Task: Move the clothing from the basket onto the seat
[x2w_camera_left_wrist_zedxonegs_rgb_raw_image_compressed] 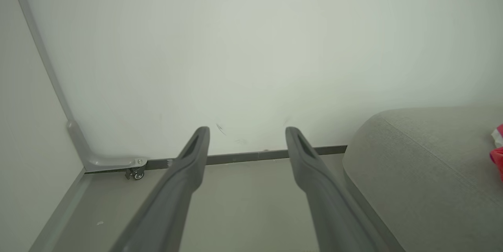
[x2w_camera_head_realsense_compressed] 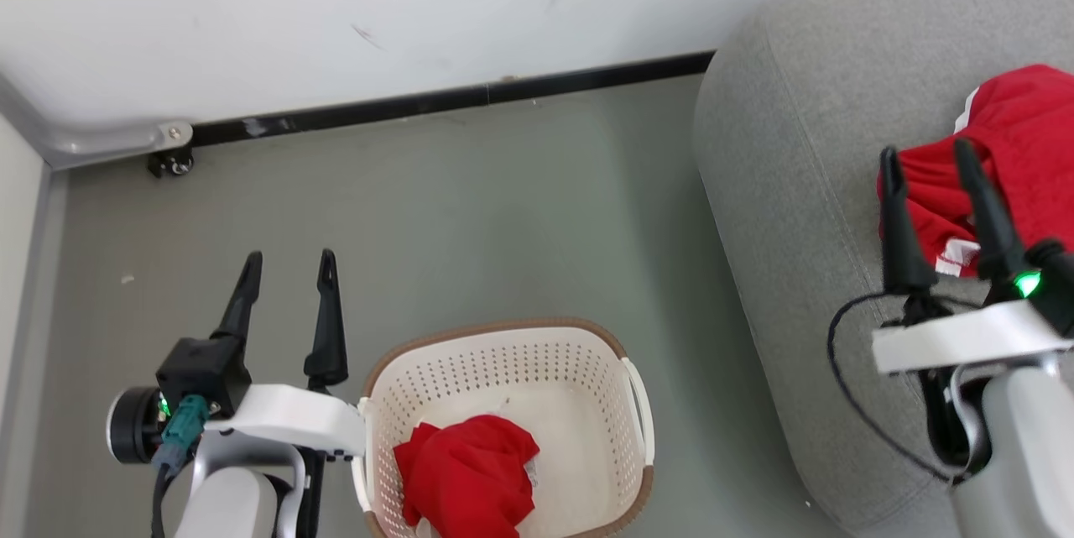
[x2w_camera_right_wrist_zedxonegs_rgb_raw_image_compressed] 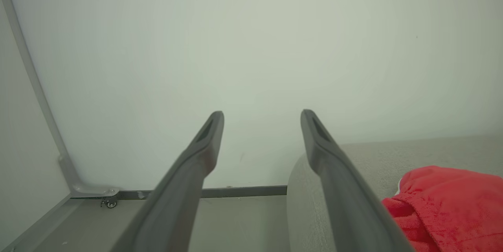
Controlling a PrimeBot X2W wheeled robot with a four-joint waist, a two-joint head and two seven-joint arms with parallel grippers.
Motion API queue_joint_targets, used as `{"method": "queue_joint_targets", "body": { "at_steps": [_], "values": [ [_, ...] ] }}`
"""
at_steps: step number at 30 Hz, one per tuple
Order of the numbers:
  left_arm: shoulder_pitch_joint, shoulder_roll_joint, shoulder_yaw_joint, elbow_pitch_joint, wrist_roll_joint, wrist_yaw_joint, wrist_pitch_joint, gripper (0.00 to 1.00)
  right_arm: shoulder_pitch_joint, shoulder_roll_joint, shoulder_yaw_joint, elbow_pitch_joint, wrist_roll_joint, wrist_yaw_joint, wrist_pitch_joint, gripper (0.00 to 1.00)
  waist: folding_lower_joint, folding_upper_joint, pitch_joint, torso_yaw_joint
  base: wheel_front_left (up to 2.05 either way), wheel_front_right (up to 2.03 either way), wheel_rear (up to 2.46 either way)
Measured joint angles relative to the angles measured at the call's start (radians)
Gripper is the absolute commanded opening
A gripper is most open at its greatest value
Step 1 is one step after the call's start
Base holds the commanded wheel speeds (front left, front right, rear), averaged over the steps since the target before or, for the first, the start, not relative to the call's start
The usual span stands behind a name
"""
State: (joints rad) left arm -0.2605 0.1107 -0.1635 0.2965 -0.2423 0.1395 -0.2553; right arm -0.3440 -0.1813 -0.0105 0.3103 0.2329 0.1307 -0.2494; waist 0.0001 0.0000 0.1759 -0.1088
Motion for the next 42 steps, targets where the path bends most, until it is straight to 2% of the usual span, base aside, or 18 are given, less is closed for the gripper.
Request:
{"method": "queue_joint_targets", "body": {
  "at_steps": [5,10,27,42],
  "values": [
    [0.041,-0.016,-0.001,0.010,0.000,-0.008,0.000,1.00,0.085,0.070,-0.021,-0.014,-0.003,0.000,0.000,1.00,0.0000,0.0000,-0.043,0.018,0.00,0.00,0.00],
    [0.077,-0.020,-0.001,0.017,0.000,-0.009,0.000,1.00,0.164,0.113,-0.053,-0.022,-0.017,0.000,0.000,1.00,0.0000,0.0000,-0.084,0.037,0.00,0.00,0.00],
    [0.185,-0.029,-0.021,0.025,0.020,-0.030,0.000,1.00,0.367,0.131,-0.103,-0.046,-0.071,0.000,0.000,1.00,0.0000,0.0000,-0.195,0.096,0.00,0.00,0.00],
    [0.220,-0.028,-0.001,0.029,0.035,-0.029,0.000,1.00,0.417,0.142,-0.068,-0.064,-0.102,0.000,0.003,1.00,0.0000,0.0000,-0.219,0.104,0.00,0.00,0.00]
  ]
}}
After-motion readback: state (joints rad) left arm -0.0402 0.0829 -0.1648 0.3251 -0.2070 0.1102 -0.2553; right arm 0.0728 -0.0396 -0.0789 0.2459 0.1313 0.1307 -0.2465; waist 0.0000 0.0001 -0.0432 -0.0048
